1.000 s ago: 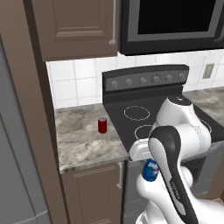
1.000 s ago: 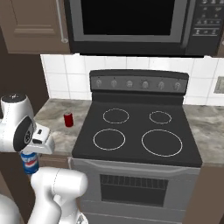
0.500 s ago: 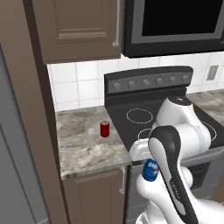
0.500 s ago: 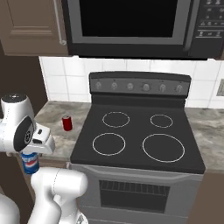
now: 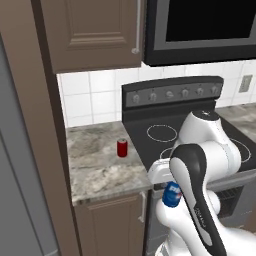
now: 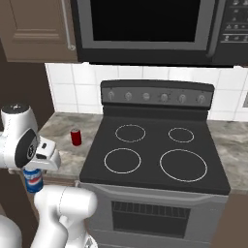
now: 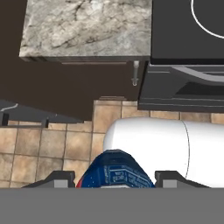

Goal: Four empty soda cans are scattered around the kitchen. Gather all the cans and cluster them next to the stove for recycling.

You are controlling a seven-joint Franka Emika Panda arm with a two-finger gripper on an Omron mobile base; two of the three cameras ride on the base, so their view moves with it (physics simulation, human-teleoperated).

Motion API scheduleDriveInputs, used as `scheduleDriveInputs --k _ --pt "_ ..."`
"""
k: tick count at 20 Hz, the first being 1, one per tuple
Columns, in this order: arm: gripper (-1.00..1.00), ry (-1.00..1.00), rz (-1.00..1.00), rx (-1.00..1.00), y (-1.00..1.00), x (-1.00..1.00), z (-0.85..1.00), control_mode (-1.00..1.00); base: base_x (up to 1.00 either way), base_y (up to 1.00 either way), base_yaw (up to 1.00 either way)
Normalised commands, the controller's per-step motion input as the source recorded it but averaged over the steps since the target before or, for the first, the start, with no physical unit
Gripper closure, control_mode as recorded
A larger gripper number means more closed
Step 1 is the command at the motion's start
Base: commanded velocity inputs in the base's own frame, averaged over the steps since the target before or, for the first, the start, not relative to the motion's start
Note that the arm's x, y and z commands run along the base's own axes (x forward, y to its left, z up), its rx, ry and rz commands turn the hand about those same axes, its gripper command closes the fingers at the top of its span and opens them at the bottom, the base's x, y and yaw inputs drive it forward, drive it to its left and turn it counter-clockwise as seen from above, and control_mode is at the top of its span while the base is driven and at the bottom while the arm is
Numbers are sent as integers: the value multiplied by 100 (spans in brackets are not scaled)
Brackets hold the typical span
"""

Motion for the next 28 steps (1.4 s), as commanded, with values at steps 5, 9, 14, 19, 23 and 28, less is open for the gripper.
scheduleDriveInputs --k 5,9,14,19,23,28 --pt "100 0 0 0 0 0 0 100 23 11 4" --pt "100 0 0 0 0 0 0 100 25 7 4" --pt "100 0 0 0 0 0 0 100 35 1 5" --pt "100 2 3 0 0 13 1 -100 24 0 3" --pt "100 5 6 0 0 29 1 -100 0 0 0" --pt "100 7 5 0 0 37 0 -100 0 0 0"
